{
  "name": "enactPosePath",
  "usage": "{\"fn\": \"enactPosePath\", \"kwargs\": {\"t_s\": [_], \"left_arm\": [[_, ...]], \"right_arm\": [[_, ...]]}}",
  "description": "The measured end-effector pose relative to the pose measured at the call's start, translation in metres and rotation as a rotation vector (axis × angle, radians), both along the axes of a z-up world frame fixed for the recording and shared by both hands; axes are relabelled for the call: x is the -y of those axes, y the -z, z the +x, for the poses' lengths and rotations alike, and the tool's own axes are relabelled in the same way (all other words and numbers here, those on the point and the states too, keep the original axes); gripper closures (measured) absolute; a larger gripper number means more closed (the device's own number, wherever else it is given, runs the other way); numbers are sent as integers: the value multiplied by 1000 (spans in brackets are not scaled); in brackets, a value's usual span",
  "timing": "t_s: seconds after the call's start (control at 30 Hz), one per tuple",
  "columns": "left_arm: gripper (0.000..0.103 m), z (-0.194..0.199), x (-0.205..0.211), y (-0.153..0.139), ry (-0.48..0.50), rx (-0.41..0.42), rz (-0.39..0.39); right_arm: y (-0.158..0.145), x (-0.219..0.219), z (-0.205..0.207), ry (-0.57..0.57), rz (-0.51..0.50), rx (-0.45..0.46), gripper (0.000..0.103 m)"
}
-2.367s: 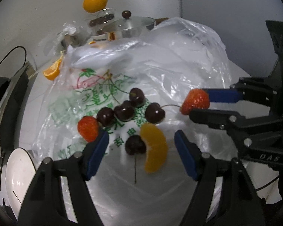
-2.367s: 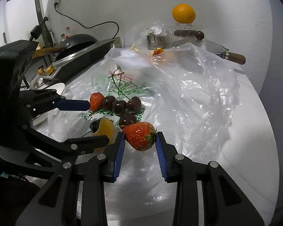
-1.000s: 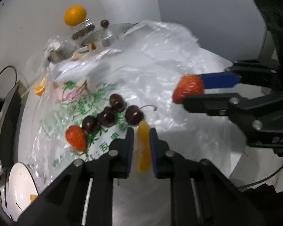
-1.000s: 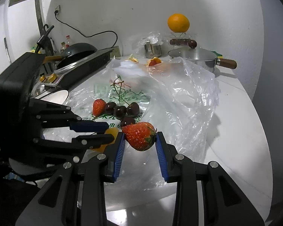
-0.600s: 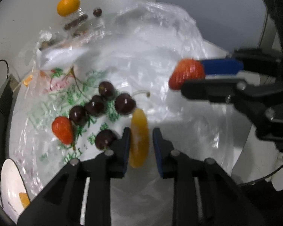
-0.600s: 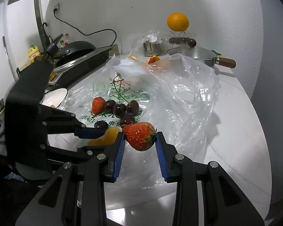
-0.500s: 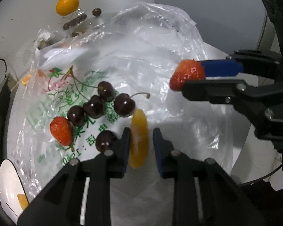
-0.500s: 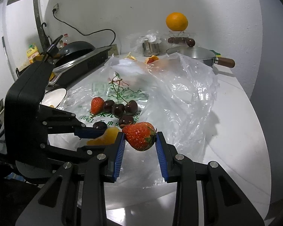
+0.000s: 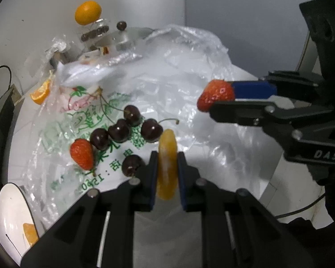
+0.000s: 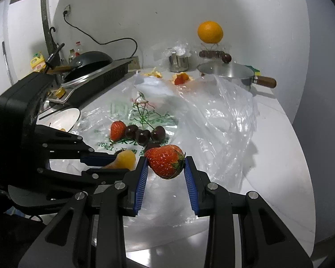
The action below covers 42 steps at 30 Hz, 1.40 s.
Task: Organize fruits
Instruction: 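Carry the orange segment with the left tool while the right tool carries the strawberry toward the plate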
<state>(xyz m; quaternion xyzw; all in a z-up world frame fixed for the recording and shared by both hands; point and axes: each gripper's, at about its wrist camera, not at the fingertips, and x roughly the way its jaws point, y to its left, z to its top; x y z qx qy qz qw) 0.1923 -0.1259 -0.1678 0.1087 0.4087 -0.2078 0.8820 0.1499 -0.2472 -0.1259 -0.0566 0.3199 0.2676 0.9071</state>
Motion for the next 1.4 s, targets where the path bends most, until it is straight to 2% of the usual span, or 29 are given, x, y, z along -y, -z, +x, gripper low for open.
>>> {"fn": "enactPosePath", "kwargs": {"t_s": [0.27, 0.67, 1.07, 1.4], "left_arm": [[87, -24, -26, -23, -38, 58, -43], [87, -55, -85, -40, -127, 120, -101], [87, -82, -143, -41, -225, 155, -136], [87, -95, -190, -30, -328, 155, -150]], "right_arm": [[-13, -23, -9, -22, -20, 30, 68], [-30, -74, -21, -76, -46, 76, 68], [-36, -130, -33, -148, -77, 92, 68], [-33, -166, -37, -194, -110, 88, 68]]}}
